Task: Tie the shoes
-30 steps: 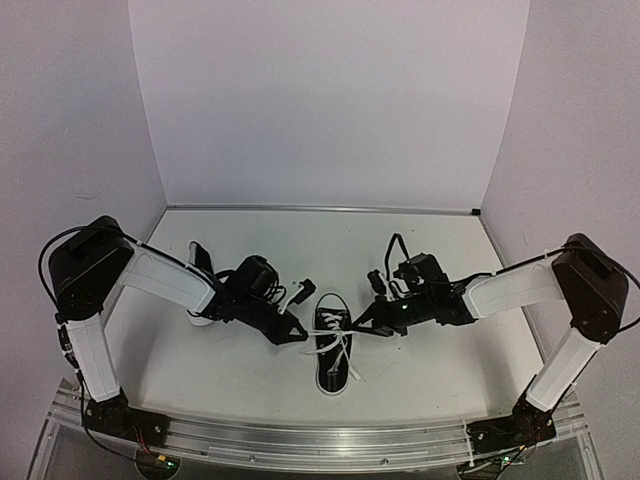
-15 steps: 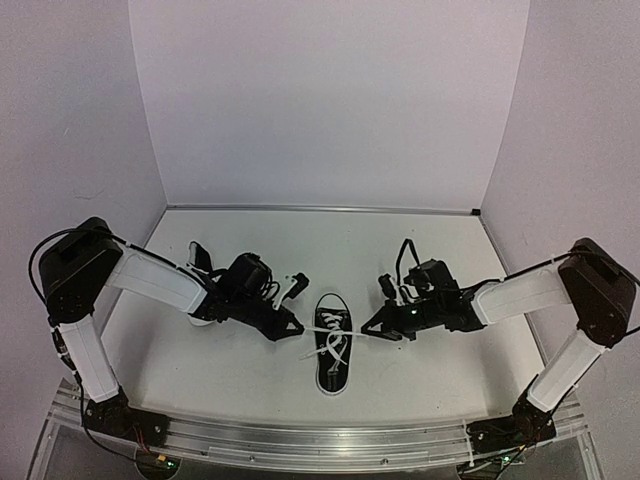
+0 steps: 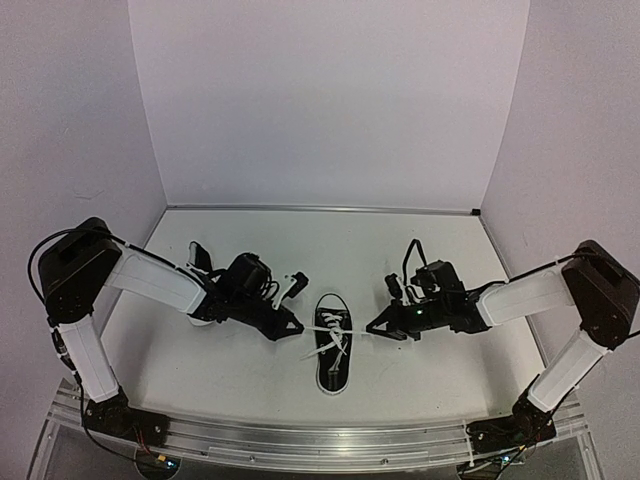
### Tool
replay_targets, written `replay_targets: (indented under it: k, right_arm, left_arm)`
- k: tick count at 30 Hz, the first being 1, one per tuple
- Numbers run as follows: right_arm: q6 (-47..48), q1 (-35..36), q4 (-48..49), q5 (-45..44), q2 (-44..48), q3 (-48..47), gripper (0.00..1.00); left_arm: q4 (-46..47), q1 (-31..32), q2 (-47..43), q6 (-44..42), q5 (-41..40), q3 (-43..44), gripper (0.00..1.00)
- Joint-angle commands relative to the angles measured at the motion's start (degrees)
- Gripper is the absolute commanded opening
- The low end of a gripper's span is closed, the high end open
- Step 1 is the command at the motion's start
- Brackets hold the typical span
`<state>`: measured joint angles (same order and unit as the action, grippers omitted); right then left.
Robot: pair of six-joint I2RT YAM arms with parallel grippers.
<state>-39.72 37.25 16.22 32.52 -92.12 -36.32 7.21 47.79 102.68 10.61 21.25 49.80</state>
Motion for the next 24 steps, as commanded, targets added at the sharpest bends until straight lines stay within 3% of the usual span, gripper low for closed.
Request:
replay_targets:
  k: [1,10,17,18,19,20,24]
  right_arm:
    - [0.73,-2.76,-4.7,-4.6,1.4,2.08,0.0]
    - [0.93,-3.24,-4.7,-4.62,0.08,2.08,0.0]
    - [1.64,-2.87,-3.01,1.2,-0.87,-0.45,0.0]
    - [1.75,-2.53,-2.95,2.13,-0.85,-1.44,0.02]
    - [1.79,-2.14,-2.95,2.96,-0.7,-2.43,0.11]
    - [1.78,-1.65,-2.95,3.85,-0.46,-3.54,0.2]
    - [2.9,0.03,-6.39,4.47,3.21,-9.02,0.47]
  left_arm:
    - [-3.8,-3.04,-2.17,0.81,-6.49,-1.74,0.0]
    - [-3.95,-3.17,-2.83,0.81,-6.98,-2.55,0.0]
    - [-3.71,-2.86,-3.04,-0.58,-2.95,-1.47,0.0]
    - [-4.01,-2.46,-3.34,-1.19,-1.64,-0.86,0.0]
    - [-4.98,-1.8,-3.93,-1.99,-1.18,0.04,0.02]
    - [-5.92,-1.15,-4.65,-2.59,-0.87,1.11,0.08]
    - [-12.07,-0.37,-10.64,-2.92,-1.45,6.24,0.55]
